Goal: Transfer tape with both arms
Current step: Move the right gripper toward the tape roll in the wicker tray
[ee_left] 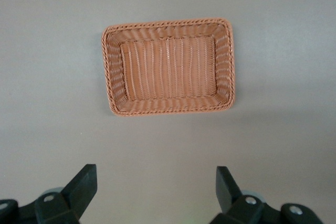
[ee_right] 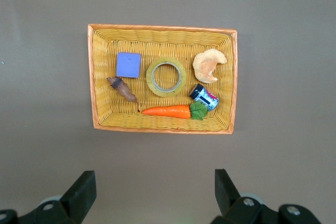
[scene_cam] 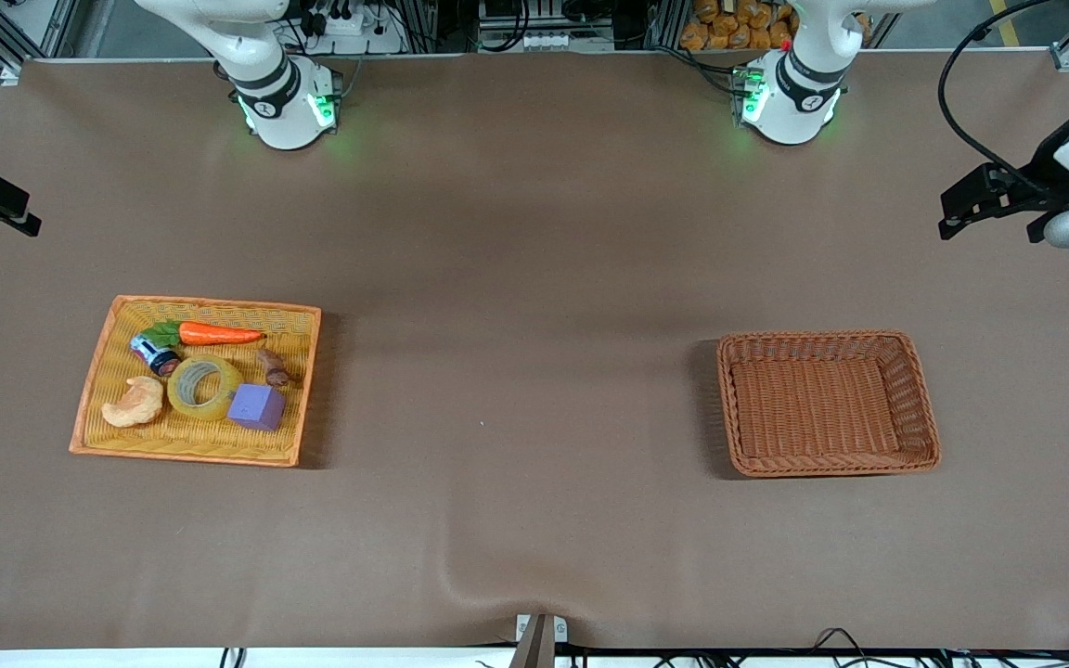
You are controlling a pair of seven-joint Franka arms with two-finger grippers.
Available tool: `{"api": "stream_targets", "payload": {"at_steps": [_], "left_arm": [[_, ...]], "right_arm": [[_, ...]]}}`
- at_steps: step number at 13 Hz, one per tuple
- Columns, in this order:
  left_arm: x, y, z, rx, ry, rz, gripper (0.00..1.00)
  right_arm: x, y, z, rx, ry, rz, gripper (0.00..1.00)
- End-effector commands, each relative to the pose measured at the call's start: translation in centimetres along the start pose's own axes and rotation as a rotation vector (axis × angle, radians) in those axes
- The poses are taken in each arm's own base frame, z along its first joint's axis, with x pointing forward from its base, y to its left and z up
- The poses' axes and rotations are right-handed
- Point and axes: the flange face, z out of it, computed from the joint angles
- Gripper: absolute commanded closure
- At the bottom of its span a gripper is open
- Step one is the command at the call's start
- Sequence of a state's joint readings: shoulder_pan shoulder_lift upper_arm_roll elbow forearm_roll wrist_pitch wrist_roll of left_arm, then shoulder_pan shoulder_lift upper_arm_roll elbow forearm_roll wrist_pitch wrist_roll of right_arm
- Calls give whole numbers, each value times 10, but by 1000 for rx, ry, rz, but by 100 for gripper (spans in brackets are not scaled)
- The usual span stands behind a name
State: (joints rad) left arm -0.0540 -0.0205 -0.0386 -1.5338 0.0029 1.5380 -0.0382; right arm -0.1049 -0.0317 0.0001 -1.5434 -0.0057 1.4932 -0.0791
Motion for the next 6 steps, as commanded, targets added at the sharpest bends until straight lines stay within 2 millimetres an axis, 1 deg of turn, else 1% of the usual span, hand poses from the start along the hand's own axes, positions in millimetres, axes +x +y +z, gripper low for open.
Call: {"api": "stream_targets", "payload": {"at_steps": [1, 2, 4, 6], "left_arm": [[2, 3, -12, 7, 23, 66, 0], [2, 2, -11, 6, 20, 72, 0], [1, 2, -12, 3, 18, 76, 0], [0, 4, -7, 12, -9, 78, 0]], "right_arm": [[-2, 5, 2, -11, -5, -5, 0], [-1, 3, 10, -13, -17, -52, 0], [3, -1, 29, -16, -17, -78, 0], [6, -1, 38, -12, -14, -86, 0]]}}
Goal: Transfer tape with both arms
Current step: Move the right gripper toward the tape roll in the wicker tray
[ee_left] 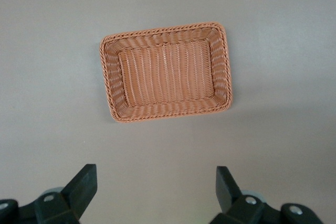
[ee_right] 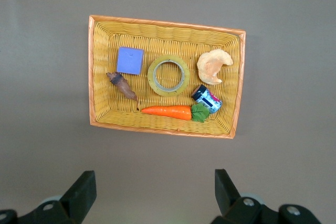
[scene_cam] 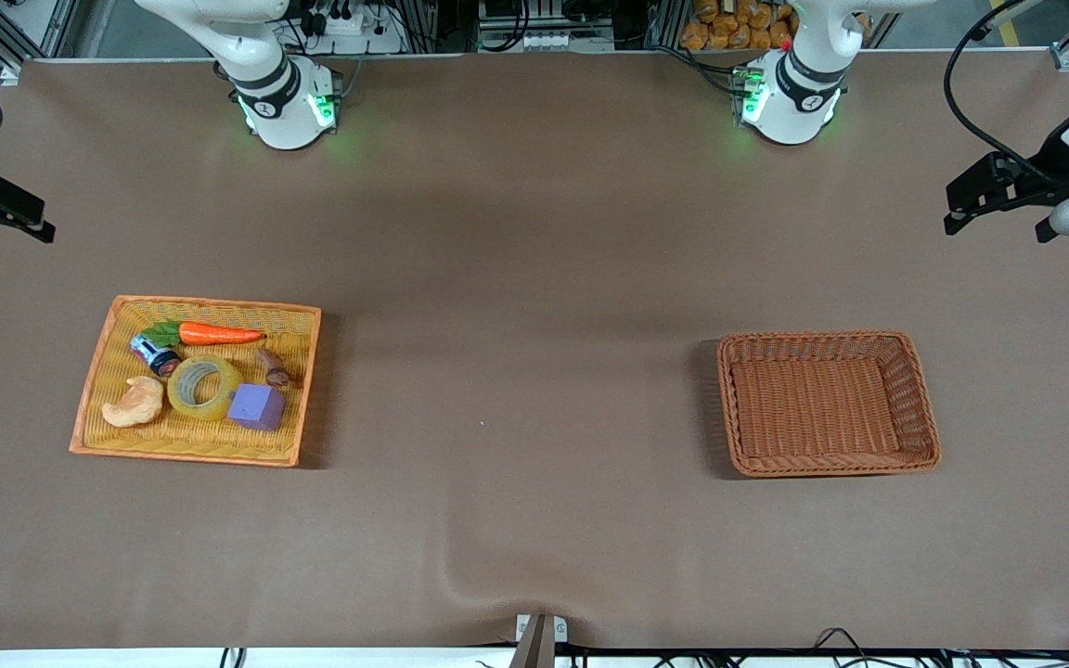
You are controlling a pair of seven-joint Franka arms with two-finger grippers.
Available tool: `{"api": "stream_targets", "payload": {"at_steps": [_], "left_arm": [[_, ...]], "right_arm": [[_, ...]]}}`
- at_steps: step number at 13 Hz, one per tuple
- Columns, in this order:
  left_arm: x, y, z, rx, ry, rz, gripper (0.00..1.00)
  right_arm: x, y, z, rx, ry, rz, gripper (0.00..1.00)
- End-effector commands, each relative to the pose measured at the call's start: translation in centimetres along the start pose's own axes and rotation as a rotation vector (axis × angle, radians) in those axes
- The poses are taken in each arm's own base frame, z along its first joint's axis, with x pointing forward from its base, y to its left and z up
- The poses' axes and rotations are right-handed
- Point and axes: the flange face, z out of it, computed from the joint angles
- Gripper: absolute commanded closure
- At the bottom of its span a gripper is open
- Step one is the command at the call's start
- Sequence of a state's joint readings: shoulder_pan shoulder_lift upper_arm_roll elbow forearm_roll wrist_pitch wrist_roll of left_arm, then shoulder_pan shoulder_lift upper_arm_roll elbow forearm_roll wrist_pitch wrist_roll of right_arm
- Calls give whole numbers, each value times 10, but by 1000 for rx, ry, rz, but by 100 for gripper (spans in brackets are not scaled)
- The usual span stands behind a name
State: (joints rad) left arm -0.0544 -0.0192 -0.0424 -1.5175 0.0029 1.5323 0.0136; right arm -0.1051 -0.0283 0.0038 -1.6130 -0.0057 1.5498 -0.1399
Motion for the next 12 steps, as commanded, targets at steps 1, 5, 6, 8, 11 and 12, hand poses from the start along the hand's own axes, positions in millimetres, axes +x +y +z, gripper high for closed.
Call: {"api": "stream_targets", "payload": {"at_steps": [1, 5, 6, 8, 11, 12], "left_arm": [[-1, 4, -2, 14, -22, 22, 0], [2, -7, 7, 8, -48, 1, 0], [1, -10, 8, 4, -53, 0, 0], [4, -10, 15, -4, -65, 5, 0], [7, -5, 29, -66, -115, -4, 0], [6, -7, 30, -79, -129, -7, 0]], "right_arm": [[1, 3, 17, -13, 8, -19, 0], [7, 1, 68, -12, 1, -38, 0], [9, -1, 83, -12, 10, -46, 0], [14, -21, 112, -16, 24, -102, 0], [22, -27, 167, -20, 40, -255, 0], [29, -22, 193, -19, 35, -309, 0]]}}
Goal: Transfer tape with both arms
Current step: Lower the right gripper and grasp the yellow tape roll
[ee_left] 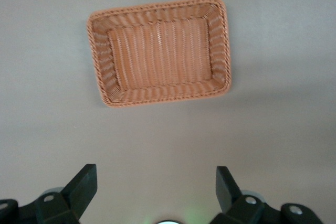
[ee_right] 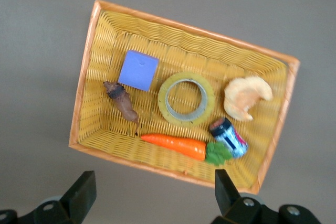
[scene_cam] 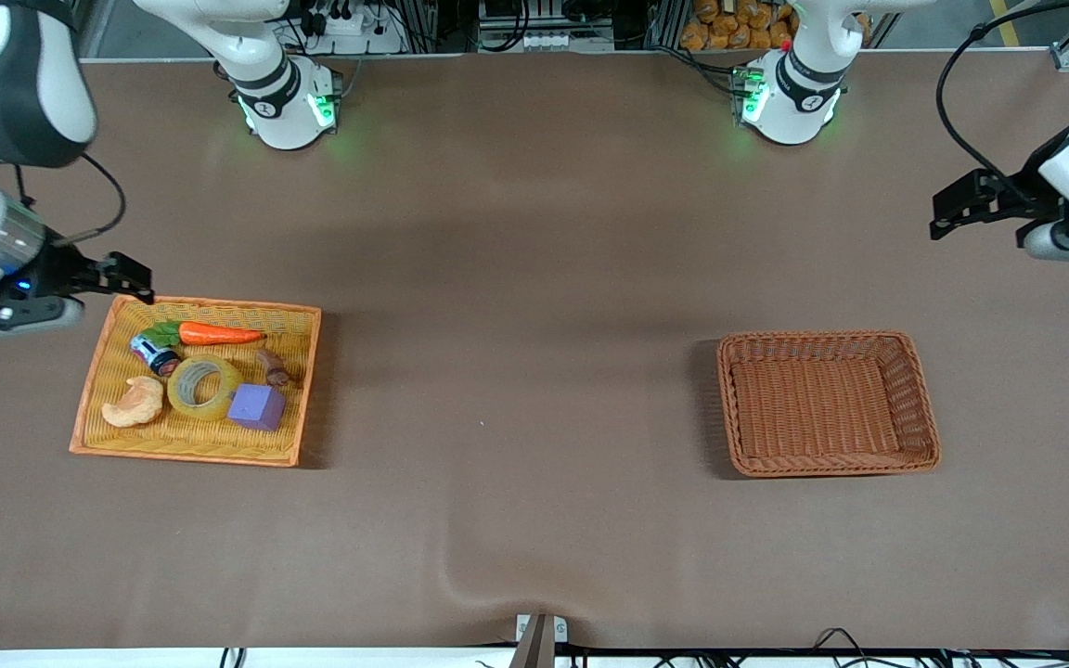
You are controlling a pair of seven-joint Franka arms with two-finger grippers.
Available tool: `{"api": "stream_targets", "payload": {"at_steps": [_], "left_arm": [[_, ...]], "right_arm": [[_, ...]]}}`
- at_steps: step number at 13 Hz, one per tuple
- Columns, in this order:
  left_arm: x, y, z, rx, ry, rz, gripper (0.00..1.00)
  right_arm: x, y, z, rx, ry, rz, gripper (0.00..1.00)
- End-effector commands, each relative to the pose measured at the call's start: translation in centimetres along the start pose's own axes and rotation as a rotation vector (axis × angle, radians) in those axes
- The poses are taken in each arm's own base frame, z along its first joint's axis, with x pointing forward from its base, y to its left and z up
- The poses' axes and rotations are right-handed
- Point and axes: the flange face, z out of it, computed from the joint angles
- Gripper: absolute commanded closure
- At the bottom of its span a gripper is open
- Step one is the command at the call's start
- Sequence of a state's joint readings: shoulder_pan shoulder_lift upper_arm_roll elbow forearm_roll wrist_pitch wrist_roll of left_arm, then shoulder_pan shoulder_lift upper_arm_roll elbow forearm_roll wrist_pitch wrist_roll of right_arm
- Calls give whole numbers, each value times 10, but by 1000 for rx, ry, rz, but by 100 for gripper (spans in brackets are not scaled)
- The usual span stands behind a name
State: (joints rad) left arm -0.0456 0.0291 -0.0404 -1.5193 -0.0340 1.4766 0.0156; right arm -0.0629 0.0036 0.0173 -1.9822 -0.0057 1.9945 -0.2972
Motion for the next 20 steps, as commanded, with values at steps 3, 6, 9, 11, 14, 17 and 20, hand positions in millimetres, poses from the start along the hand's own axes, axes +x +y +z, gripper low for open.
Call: {"api": "stream_targets", "payload": {"at_steps": [3, 6, 9, 11, 14, 17, 20], "left_arm": [[9, 0, 21, -57, -89, 11, 0], [9, 3, 23, -74, -95, 16, 0], [10, 12, 25, -71, -99, 26, 0], [10, 18, 25, -68, -98, 35, 0], [9, 22, 23, -68, -96, 54, 0], [5, 62, 21, -1, -92, 120, 0], [1, 89, 21, 83, -87, 178, 0]], "right_arm": [[-1, 15, 105, 13, -47, -165, 0], [0, 17, 157, 18, -48, -342, 0], [4, 20, 206, 29, -59, -402, 0], [7, 17, 217, 23, -46, -408, 0], [10, 17, 248, 8, -27, -418, 2], [7, 19, 268, 19, -49, -416, 55], [13, 11, 257, 15, -42, -412, 97]]}}
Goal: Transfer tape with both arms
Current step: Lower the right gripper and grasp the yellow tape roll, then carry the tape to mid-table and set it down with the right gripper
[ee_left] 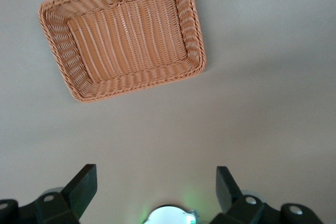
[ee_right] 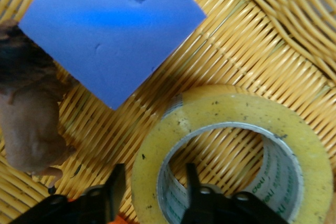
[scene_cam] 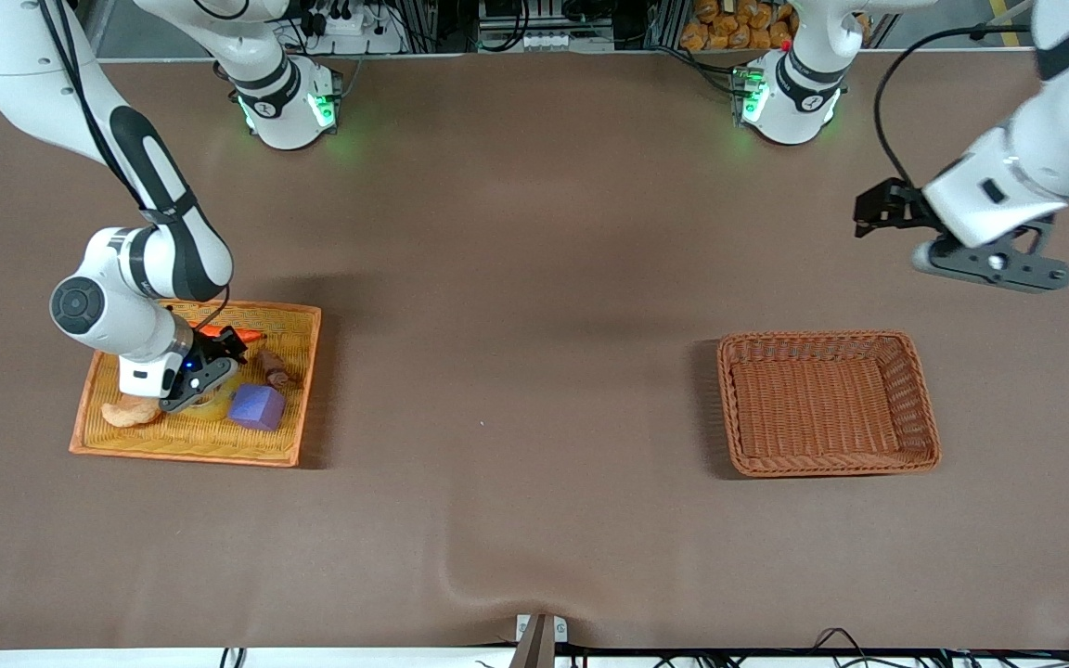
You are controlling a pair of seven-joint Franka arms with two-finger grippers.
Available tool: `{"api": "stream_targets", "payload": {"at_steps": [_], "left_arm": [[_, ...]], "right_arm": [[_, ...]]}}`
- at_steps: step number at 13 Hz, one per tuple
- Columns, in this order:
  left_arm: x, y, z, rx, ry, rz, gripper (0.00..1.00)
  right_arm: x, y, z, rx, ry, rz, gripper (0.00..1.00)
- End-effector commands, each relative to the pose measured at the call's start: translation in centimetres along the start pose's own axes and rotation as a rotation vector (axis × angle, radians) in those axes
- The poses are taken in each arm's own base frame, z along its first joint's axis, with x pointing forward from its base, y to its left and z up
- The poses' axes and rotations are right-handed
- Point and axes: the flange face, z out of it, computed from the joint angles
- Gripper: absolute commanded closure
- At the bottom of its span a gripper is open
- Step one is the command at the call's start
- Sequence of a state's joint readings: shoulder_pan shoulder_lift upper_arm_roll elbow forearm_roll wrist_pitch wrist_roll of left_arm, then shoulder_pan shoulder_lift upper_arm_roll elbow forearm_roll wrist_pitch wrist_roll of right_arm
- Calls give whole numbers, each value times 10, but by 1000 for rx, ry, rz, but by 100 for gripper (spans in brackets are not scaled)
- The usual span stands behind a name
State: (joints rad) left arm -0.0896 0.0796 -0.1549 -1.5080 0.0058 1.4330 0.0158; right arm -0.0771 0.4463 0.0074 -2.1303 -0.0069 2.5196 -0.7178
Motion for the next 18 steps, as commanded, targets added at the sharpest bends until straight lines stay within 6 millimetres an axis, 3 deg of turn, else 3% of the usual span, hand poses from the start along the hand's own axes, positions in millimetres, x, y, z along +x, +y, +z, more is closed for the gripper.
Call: {"api": "stream_targets", "payload": {"at_steps": [1, 5, 8, 9, 11, 13, 15, 17, 18], "left_arm": [[-4, 11, -7, 41, -4, 28, 0], [-3, 17, -8, 78, -2, 53, 0], [-3, 12, -7, 77, -4, 51, 0], [-2, 9, -7, 69, -6, 58, 0], [-1, 4, -5, 66, -10, 122, 0], [0, -2, -4, 61, -14, 124, 0], [0, -14, -3, 46, -14, 103, 0], [1, -13, -1, 39, -17, 104, 0], [1, -13, -1, 39, -17, 104, 0]], "right_arm": [[12, 4, -37, -20, 0, -16, 100], [33, 12, -136, 71, -114, -15, 100], [90, -26, -199, 57, -115, 23, 100], [115, -49, -206, 43, -94, 43, 100], [173, -122, -205, 86, -53, 174, 100], [227, -195, -191, 65, -48, 256, 100], [259, -245, -161, 63, -3, 347, 100], [295, -323, -131, 69, 105, 471, 100], [310, -347, -123, 84, 155, 510, 100]]}}
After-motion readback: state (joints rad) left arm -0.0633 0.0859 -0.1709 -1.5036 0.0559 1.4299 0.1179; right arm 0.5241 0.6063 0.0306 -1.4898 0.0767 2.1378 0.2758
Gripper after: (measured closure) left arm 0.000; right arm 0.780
